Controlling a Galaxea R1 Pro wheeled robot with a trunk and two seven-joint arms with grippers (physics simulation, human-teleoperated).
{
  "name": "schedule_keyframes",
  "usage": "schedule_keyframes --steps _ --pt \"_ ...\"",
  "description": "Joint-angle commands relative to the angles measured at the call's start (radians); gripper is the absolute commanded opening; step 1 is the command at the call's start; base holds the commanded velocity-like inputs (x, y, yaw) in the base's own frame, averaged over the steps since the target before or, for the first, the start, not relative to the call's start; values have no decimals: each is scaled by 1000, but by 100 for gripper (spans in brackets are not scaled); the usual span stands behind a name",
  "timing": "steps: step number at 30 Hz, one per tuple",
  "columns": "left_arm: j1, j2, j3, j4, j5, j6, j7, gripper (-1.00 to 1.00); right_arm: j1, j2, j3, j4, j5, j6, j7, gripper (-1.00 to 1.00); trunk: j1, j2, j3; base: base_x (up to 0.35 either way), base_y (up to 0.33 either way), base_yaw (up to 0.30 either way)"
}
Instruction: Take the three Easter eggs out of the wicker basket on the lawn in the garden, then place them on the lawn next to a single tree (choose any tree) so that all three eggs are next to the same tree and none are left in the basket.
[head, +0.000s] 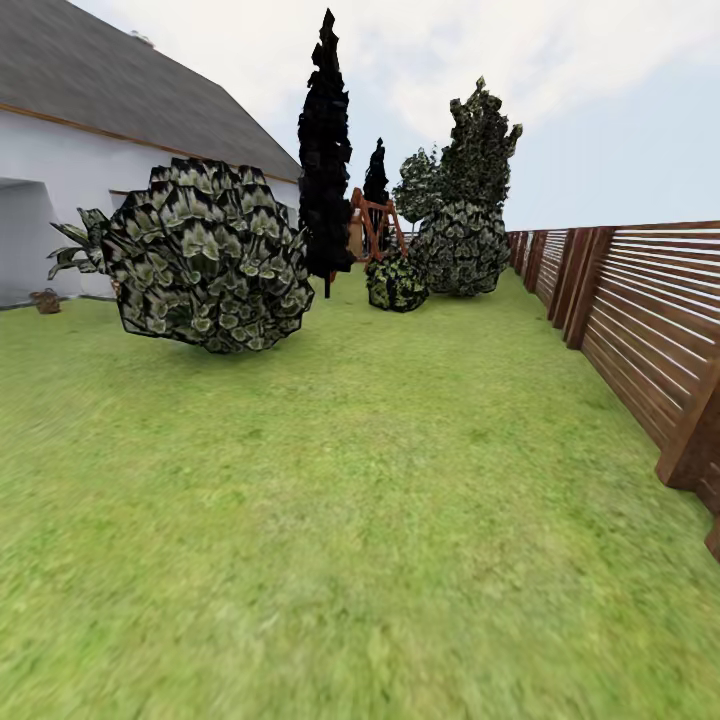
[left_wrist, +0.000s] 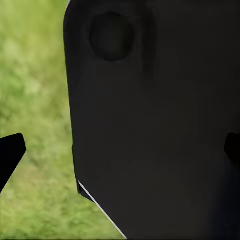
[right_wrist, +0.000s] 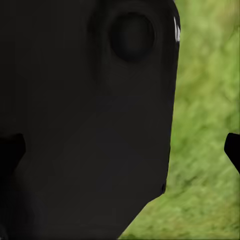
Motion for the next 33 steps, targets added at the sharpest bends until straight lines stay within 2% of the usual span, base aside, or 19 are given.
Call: schedule_keyframes --steps 1,5,10,33 --pt "0 2 6 -6 -3 -1 -6 100 -6 -4 1 -4 -6 4 -6 100 0 0 0 0 0 4" --pt "0 -3 5 -17 3 -2 -5 100 -29 3 7 -5 4 -3 -4 100 0 0 -1 0 0 36" --pt "0 -3 5 -18 5 -2 -5 100 -55 8 8 -3 5 -2 -8 100 0 0 -3 0 0 251" --pt "0 -3 5 -18 3 -2 -5 100 -56 9 6 -3 4 -11 -9 100 0 0 -15 0 0 275"
